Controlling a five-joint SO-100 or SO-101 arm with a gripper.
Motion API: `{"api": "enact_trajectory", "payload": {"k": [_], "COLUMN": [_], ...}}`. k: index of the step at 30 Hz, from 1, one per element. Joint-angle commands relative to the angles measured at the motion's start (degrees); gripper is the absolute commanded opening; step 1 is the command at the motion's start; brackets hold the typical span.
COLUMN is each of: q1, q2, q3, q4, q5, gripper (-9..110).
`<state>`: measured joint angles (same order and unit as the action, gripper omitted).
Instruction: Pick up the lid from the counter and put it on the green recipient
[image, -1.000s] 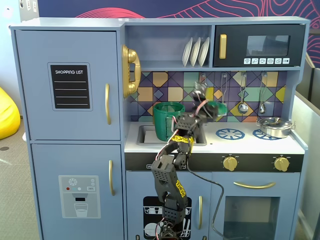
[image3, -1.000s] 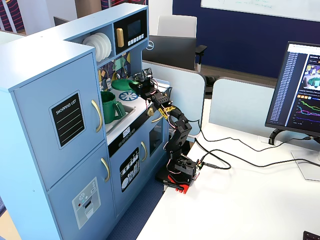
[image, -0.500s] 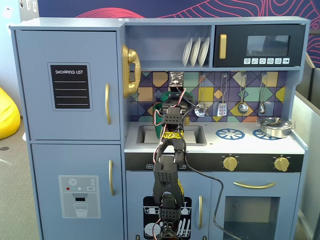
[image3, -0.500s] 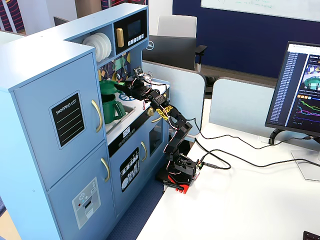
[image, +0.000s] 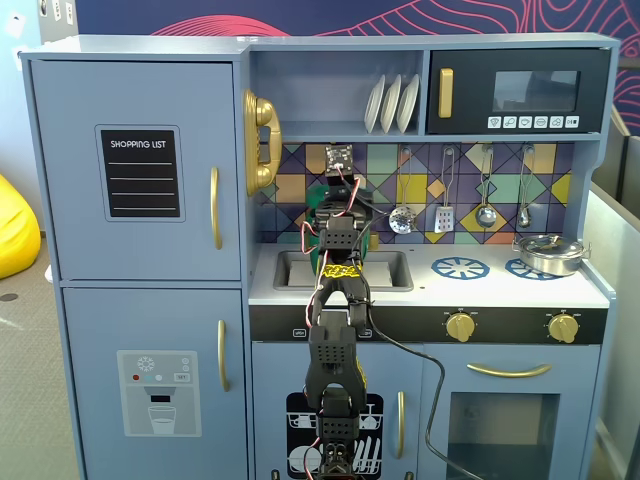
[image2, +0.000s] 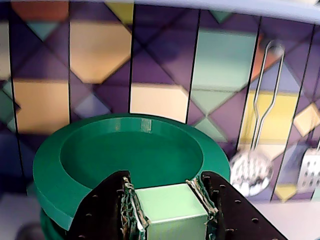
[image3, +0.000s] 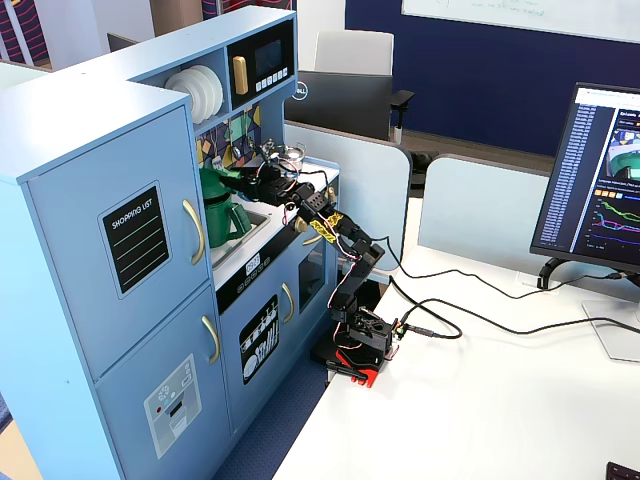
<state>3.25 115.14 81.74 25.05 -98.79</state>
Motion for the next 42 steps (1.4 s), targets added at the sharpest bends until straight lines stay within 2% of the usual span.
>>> {"api": "enact_trajectory", "payload": {"k": [1,22,26,30,33,36,42], "q1": [-0.9,0.8,1.4,2.0,2.0,1.8,1.6], "q2": [2.0,6.7,7.6,6.9,6.3,9.7,27.0], "q3": [0.1,7.6,8.4,7.6,4.4,4.2,21.1], "q4": [-2.6,-1.4,-1.4,-4.0,-4.1,0.7,12.1], "q5": [-0.6,-0.1,2.3,2.8,2.0,0.9,1.1], "gripper": [0,0,23,35,36,35,33]}}
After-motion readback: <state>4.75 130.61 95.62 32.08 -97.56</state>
